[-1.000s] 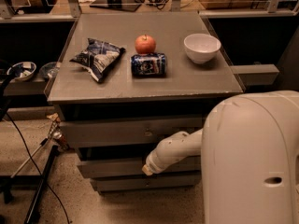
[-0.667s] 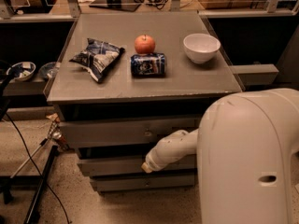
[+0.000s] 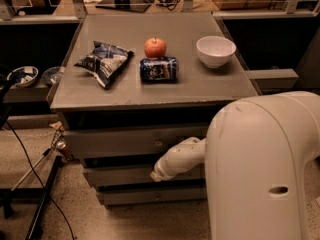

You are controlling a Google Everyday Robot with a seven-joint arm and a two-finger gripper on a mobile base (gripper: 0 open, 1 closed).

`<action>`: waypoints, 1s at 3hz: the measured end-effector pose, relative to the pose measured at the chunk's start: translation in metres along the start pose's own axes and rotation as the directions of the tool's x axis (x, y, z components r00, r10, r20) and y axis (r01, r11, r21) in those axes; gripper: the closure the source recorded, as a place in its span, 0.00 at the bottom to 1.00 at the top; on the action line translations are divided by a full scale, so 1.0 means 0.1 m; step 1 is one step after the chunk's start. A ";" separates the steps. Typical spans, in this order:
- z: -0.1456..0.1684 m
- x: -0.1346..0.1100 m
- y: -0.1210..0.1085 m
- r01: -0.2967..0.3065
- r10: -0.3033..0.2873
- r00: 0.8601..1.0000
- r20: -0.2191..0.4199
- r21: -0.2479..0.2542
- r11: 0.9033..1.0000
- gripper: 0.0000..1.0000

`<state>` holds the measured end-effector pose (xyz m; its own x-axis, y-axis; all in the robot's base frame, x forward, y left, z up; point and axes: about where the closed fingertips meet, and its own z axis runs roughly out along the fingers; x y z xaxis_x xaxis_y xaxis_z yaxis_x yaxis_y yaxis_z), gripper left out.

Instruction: Close middle drawer

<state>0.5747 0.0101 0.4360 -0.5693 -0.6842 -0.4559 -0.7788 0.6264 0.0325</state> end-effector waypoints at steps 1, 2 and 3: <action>-0.02 0.05 0.03 -0.019 0.019 1.000 -0.004 -0.016 1.000 1.00; -0.23 0.32 0.15 -0.095 0.092 0.994 -0.052 -0.054 0.994 1.00; -0.53 0.68 0.26 -0.187 0.177 0.978 -0.111 -0.086 0.979 1.00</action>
Offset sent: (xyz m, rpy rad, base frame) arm -0.0914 -0.0652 0.0240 0.0121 0.2684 -0.1454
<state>0.5023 -0.0398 0.4533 -0.7237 -0.5998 -0.3412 -0.6785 0.7087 0.1933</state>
